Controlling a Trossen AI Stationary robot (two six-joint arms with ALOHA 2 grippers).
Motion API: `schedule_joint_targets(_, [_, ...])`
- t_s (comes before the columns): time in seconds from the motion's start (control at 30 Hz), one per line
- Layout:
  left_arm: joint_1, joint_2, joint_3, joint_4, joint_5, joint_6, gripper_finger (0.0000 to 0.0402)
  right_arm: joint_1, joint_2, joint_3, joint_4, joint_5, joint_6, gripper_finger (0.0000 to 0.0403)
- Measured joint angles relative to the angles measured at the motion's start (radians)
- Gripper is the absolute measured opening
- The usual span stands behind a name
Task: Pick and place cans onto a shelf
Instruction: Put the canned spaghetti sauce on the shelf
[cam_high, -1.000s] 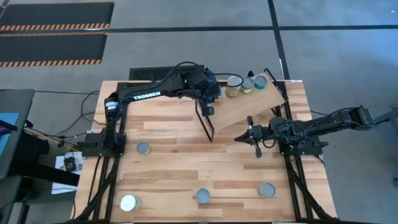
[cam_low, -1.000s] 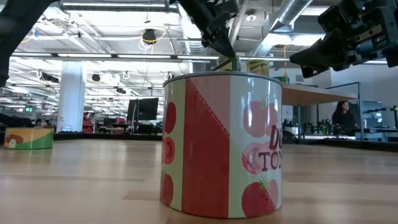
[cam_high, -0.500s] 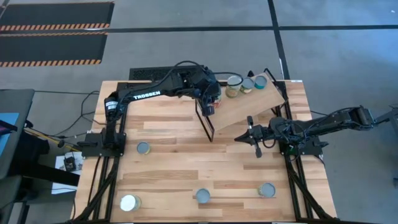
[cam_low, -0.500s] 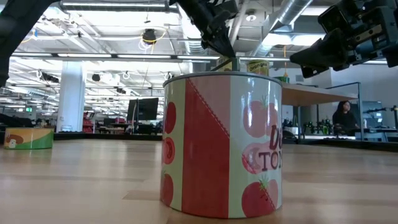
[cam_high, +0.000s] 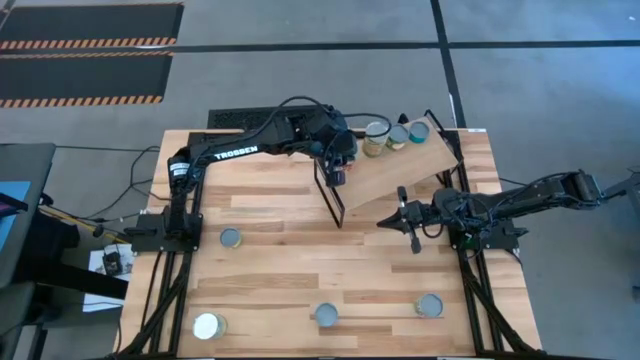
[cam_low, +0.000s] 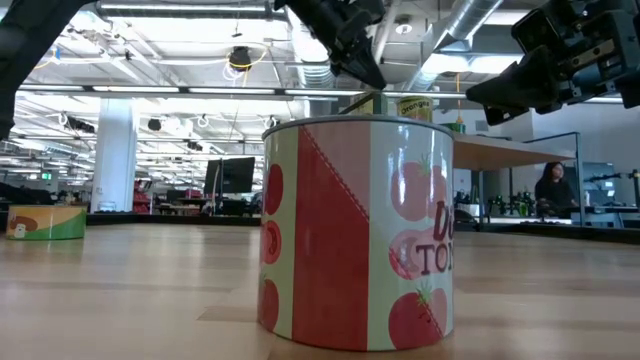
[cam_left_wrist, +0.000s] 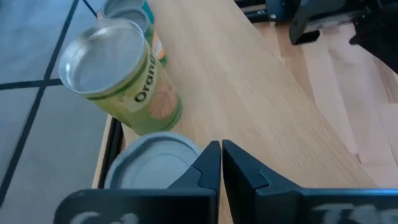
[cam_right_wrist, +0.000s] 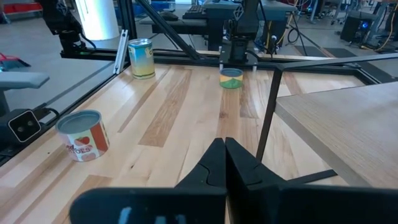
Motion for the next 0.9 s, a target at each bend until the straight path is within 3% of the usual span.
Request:
schedule_joint_targets(0.23, [0.002,-0.004,0.084,-0.097,-0.049,0.048,0.0,0.0,0.0,0.0,-0.001,0.0,0.0,0.0007])
schedule_joint_targets(0.37, [0.002,-0.008,0.16,-0.269,-0.057,0.051,0.0,0.0,0.0,0.0,-0.001,0.0,0.0,0.0007])
schedule_joint_targets(0.5, [0.002,-0.007,0.15,-0.424,-0.053,0.054,0.0,0.0,0.0,0.0,-0.001,0.0,-0.005,0.0007])
schedule_joint_targets(0.73, [0.006,0.0,0.038,-0.278,-0.055,0.04,0.0,0.0,0.0,0.0,-0.001,0.0,-0.005,0.0007])
schedule_joint_targets(0.9, [0.021,0.0,0.027,-0.233,-0.057,0.036,0.0,0.0,0.0,0.0,-0.001,0.0,-0.003,0.0007])
